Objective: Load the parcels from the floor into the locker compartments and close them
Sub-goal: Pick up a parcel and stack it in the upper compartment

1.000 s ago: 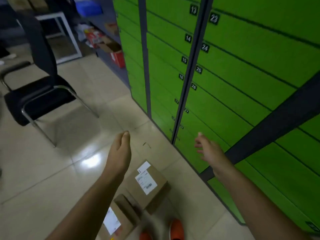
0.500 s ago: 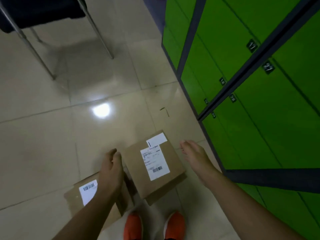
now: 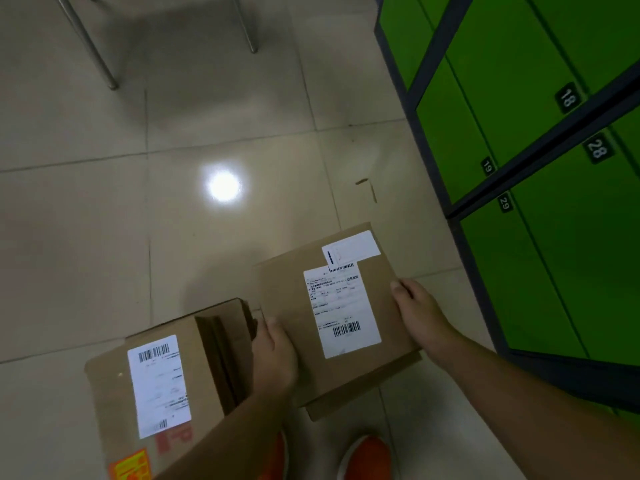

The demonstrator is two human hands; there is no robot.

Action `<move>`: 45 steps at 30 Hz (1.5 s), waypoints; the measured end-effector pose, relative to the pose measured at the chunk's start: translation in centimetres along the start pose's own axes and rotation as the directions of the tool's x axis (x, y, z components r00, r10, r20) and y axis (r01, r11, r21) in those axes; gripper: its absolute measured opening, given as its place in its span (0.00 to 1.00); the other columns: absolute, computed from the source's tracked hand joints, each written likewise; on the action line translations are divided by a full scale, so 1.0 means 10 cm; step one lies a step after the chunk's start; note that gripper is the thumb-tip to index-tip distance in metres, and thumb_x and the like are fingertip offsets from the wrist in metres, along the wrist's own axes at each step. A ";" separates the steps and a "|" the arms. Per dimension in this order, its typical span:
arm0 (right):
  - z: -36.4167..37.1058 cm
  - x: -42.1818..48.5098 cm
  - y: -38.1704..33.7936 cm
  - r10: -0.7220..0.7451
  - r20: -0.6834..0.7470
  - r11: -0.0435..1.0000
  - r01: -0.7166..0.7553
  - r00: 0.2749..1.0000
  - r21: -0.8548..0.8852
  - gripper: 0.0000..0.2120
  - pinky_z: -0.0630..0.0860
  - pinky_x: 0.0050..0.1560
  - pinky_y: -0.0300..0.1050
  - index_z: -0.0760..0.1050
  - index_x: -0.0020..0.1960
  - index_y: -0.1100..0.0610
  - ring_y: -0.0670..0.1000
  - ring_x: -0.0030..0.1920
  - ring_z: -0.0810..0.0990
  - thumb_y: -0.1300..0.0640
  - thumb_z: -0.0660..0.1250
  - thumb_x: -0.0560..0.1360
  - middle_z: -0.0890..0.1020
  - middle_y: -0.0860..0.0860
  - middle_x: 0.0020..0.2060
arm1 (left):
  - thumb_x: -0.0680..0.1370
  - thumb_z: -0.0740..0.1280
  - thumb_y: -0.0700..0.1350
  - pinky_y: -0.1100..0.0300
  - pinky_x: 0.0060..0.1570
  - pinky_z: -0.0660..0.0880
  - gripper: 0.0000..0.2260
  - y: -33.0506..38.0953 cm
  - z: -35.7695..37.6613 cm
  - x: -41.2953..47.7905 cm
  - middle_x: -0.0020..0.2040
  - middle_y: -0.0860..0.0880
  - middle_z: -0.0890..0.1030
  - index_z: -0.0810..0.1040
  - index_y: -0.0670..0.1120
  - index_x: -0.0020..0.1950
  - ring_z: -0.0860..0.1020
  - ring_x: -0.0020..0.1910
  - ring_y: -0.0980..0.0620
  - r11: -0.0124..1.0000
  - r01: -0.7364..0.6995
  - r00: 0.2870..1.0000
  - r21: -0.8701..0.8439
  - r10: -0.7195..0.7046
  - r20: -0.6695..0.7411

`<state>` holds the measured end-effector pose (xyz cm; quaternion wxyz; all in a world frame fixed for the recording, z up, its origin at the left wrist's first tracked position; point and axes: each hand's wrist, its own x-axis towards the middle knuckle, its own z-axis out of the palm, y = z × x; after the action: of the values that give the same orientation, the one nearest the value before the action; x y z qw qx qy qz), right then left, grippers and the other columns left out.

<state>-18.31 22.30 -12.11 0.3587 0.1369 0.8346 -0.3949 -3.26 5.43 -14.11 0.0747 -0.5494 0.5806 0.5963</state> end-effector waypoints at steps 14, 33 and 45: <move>-0.18 -0.28 -0.12 -0.042 0.026 0.984 0.037 0.999 0.175 0.12 0.79 0.53 0.50 0.77 0.66 0.46 0.53 0.53 0.82 0.49 0.59 0.85 0.83 0.48 0.53 | 0.70 0.54 0.81 0.38 0.66 0.75 0.40 0.34 -0.34 -0.14 0.72 0.49 0.76 0.59 0.68 0.79 0.78 0.66 0.45 0.993 0.053 0.992 -0.105 -0.040 0.117; -2.49 -3.73 -3.25 -0.490 -0.380 0.595 0.619 0.785 0.512 0.12 0.81 0.40 0.38 0.72 0.67 0.43 0.41 0.48 0.85 0.47 0.58 0.85 0.84 0.45 0.56 | 0.81 0.57 0.69 0.44 0.53 0.83 0.24 4.51 -1.69 -3.24 0.60 0.52 0.85 0.68 0.64 0.75 0.86 0.54 0.50 0.792 -0.576 0.742 -0.202 0.611 0.276; -3.54 -5.75 -3.95 -0.467 -0.651 0.381 0.801 0.598 0.462 0.11 0.80 0.47 0.51 0.73 0.63 0.39 0.50 0.52 0.86 0.43 0.62 0.82 0.86 0.45 0.53 | 0.82 0.66 0.52 0.57 0.42 0.84 0.25 6.03 -2.05 -5.01 0.62 0.43 0.80 0.64 0.51 0.78 0.83 0.50 0.48 0.609 -0.734 0.531 -0.301 0.791 0.305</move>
<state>-15.36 26.54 65.89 -0.0988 0.0053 0.6458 -0.7571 -16.16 -1.98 65.58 -0.1114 -0.1060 0.6902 0.7070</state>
